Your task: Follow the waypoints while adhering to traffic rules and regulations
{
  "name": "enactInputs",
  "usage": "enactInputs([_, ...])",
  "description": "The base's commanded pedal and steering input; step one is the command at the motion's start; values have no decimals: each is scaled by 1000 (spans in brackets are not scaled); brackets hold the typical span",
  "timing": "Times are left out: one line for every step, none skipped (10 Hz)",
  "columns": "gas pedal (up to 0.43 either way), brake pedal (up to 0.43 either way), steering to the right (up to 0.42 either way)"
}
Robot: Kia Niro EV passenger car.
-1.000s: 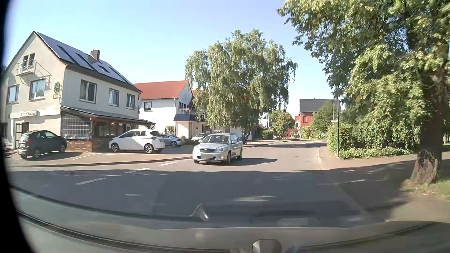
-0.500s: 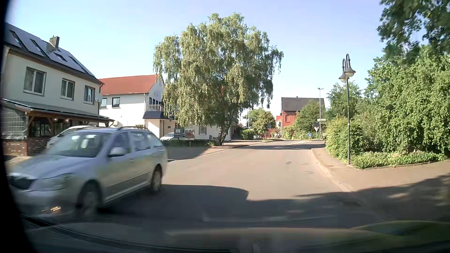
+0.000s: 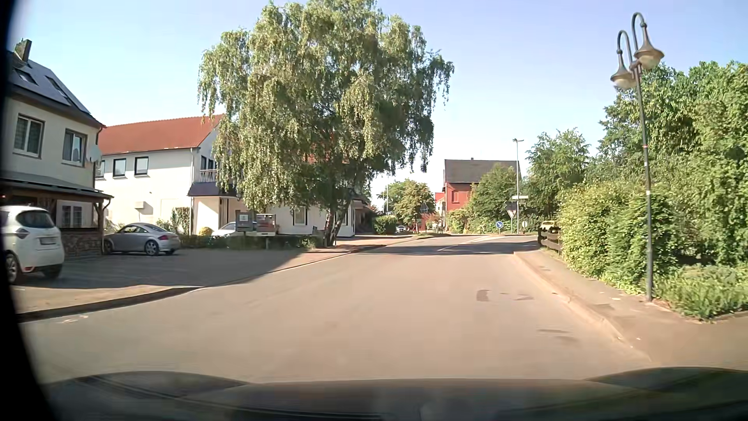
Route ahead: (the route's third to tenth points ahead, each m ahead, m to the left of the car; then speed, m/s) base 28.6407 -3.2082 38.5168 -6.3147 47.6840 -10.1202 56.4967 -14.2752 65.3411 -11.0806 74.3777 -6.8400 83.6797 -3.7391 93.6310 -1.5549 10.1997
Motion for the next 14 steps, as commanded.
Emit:
enactInputs([0, 6, 45])
enactInputs([0, 6, 44])
enactInputs([0, 6, 44])
enactInputs([0, 6, 45])
enactInputs([0, 6, 46])
enactInputs([0, 6, 50])
enactInputs([0, 6, 54])
enactInputs([20, 6, 56])
enactInputs([67, 6, 57])
enactInputs([79, 6, 58])
enactInputs([87, 6, 58])
enactInputs([98, 6, 57])
enactInputs([98, 6, 56])
enactInputs([98, 6, 55])
